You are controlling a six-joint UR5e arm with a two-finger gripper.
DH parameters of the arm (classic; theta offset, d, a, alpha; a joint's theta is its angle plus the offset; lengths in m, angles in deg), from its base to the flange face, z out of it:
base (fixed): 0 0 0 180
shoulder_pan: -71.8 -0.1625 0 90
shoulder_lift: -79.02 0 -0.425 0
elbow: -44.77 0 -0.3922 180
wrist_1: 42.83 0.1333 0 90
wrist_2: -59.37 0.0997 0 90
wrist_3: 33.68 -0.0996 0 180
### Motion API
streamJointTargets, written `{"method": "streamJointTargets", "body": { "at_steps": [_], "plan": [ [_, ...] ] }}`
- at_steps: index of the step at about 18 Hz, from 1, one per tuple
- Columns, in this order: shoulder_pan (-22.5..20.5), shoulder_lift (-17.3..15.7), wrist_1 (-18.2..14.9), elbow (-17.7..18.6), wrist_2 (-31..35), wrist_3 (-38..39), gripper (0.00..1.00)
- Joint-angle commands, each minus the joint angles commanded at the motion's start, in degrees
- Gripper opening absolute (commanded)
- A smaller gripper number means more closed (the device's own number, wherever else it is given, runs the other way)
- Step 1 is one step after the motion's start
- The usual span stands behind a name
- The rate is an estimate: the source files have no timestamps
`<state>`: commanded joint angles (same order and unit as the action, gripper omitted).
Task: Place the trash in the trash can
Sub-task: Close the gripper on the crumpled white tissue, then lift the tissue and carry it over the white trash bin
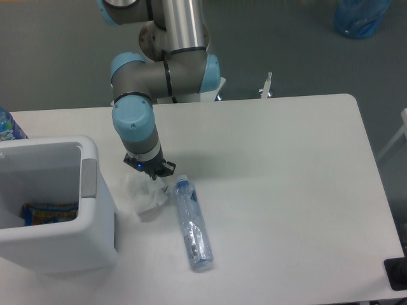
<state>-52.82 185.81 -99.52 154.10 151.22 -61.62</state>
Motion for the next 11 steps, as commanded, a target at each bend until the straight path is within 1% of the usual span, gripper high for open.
{"method": "streamJointTargets", "body": {
  "at_steps": [2, 3, 7, 10, 11],
  "plan": [
    [-0.44, -0.96, -0.35, -0.35, -0.44, -2.72, 0.02],
    [-0.79, -2.45, -0.35, -0.27, -0.61, -3.6, 0.02],
    [-1.41, -6.32, -0.35, -0.61, -0.44, -3.87, 0.02],
    [-3.42, -11.93, -0.35, -2.19, -0.61, -3.87, 0.03],
    [-5.08, -13.87, -0.35, -2.89, -1.4, -3.87, 0.03]
  ]
}}
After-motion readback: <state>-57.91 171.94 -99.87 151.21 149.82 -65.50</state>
